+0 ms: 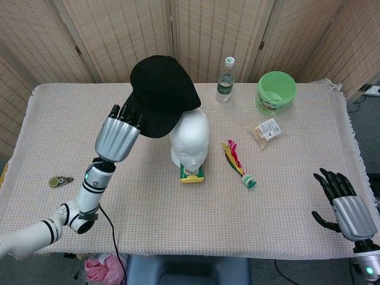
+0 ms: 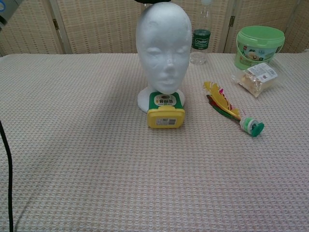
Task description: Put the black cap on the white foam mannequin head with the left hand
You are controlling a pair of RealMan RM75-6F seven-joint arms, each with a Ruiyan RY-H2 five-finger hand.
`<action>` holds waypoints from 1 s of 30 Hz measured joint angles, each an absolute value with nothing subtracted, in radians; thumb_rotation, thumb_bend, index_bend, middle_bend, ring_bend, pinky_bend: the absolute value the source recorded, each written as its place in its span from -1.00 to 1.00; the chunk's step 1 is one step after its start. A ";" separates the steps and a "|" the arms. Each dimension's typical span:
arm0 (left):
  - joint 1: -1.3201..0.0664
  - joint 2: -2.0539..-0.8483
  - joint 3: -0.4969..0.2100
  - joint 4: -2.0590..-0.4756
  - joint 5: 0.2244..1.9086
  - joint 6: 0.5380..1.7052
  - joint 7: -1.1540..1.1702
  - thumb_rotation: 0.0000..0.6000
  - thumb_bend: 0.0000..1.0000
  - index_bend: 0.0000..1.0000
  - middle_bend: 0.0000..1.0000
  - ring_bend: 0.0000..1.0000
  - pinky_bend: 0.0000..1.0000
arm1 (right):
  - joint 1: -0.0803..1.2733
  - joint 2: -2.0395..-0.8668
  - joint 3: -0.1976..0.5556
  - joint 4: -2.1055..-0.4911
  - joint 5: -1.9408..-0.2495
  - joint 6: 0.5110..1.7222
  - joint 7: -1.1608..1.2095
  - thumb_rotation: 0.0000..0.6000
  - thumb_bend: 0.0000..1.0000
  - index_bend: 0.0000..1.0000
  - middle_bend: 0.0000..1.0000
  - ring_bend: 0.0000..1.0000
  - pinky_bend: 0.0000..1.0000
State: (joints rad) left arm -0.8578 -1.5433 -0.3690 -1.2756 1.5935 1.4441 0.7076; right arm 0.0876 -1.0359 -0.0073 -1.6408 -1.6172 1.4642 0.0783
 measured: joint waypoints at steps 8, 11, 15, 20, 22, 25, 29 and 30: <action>-0.853 -1.540 -0.366 -1.428 1.557 1.432 0.846 1.00 0.10 0.40 0.50 0.01 0.33 | 0.085 -1.028 -0.019 -1.643 -1.645 1.473 0.097 1.00 -0.63 -1.00 -1.00 -1.00 -1.00; -0.849 -1.551 -0.356 -1.475 1.547 1.433 0.906 1.00 0.10 0.40 0.50 0.01 0.34 | 0.084 -1.023 -0.026 -1.642 -1.663 1.481 0.109 1.00 -0.63 -1.00 -1.00 -1.00 -1.00; -0.844 -1.581 -0.339 -1.521 1.540 1.436 0.984 1.00 0.10 0.40 0.50 0.01 0.33 | 0.078 -1.013 -0.036 -1.638 -1.691 1.501 0.135 1.00 -0.63 -1.00 -1.00 -1.00 -1.00; -0.840 -1.639 -0.319 -1.549 1.532 1.442 1.054 1.00 0.10 0.40 0.50 0.01 0.34 | 0.068 -1.000 -0.046 -1.628 -1.721 1.538 0.176 1.00 -0.63 -1.00 -1.00 -1.00 -1.00; -0.841 -1.657 -0.313 -1.549 1.531 1.443 1.072 1.00 0.10 0.40 0.50 0.01 0.34 | 0.064 -0.996 -0.050 -1.622 -1.731 1.550 0.190 1.00 -0.63 -1.00 -1.00 -1.00 -1.00; -0.841 -1.678 -0.305 -1.545 1.529 1.442 1.087 1.00 0.10 0.40 0.50 0.01 0.34 | 0.059 -0.991 -0.054 -1.615 -1.743 1.565 0.205 1.00 -0.63 -1.00 -1.00 -1.00 -1.00; -0.837 -1.694 -0.302 -1.534 1.527 1.445 1.087 1.00 0.10 0.40 0.50 0.01 0.34 | 0.054 -0.988 -0.056 -1.610 -1.748 1.578 0.215 1.00 -0.63 -1.00 -1.00 -1.00 -1.00; -0.835 -1.697 -0.301 -1.532 1.527 1.446 1.085 1.00 0.10 0.40 0.50 0.01 0.34 | 0.053 -0.988 -0.056 -1.608 -1.748 1.580 0.218 1.00 -0.63 -1.00 -1.00 -1.00 -1.00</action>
State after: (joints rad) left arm -0.8353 -1.6973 -0.3013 -1.5323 1.5270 1.4460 1.0850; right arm 0.0529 -0.9881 -0.0561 -1.6084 -1.7485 1.5803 0.2176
